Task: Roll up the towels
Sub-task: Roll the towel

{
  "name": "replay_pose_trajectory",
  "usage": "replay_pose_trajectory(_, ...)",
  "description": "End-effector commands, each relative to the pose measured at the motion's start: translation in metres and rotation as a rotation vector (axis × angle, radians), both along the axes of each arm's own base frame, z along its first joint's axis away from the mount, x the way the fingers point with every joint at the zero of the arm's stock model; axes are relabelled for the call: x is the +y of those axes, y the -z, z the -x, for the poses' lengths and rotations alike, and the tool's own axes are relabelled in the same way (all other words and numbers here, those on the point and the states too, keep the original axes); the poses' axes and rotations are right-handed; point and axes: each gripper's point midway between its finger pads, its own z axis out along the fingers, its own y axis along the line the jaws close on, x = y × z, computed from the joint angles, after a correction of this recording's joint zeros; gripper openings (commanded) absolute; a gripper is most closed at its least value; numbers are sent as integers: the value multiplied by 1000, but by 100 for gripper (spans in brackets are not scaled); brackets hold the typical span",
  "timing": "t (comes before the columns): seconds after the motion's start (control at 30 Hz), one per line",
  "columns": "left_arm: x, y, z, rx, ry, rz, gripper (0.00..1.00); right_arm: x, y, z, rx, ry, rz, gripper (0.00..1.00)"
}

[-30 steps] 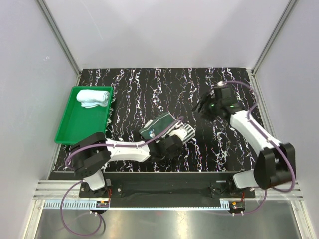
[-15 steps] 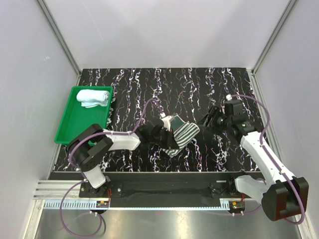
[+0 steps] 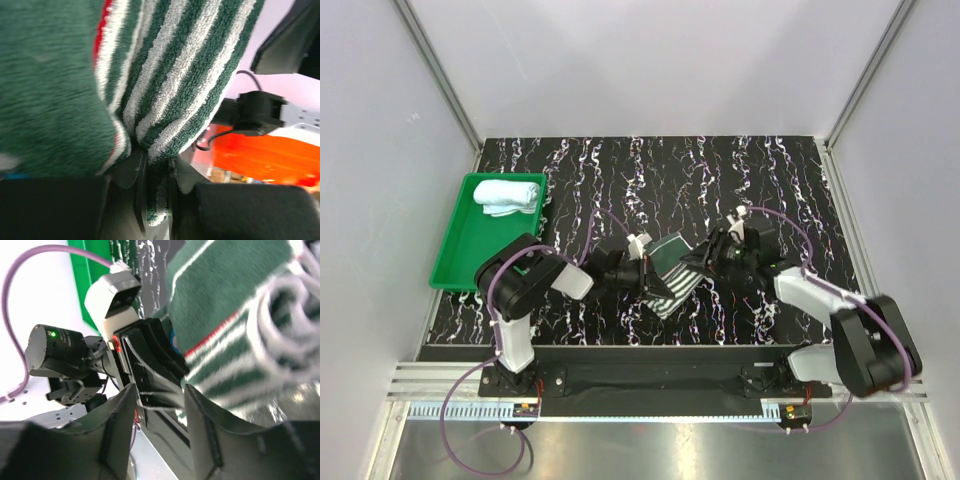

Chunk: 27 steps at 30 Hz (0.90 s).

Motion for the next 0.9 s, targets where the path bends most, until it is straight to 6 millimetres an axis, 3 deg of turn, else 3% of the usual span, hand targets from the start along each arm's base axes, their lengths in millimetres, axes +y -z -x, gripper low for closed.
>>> replay_pose_trajectory(0.0, 29, 42, 26, 238, -27, -104, 0, 24, -19, -19, -95, -40, -120, 46)
replay_pose_trajectory(0.4, 42, 39, 10, 279, -87, -67, 1, 33, 47, -27, -13, -32, -121, 39)
replay_pose_trajectory(0.43, 42, 39, 11, 277, -88, -68, 3, 32, 60, -27, 17, -26, -112, 39)
replay_pose_trajectory(0.47, 43, 39, 10, 275, -90, -68, 6, 33, 65, -26, 26, -30, -112, 38)
replay_pose_trajectory(0.63, 51, 36, 4, 194, -105, -158, 38, 33, 89, -25, 60, -27, -104, 37)
replay_pose_trajectory(0.73, 56, 27, -4, 125, -114, -222, 50, 35, 98, -22, 70, -37, -85, 36)
replay_pose_trajectory(0.83, 63, 17, -14, 54, -131, -294, 54, 34, 102, -21, 72, -37, -63, 36)
replay_pose_trajectory(0.87, 70, 19, -10, 68, -131, -343, 63, 33, 105, -20, 79, -39, -51, 36)
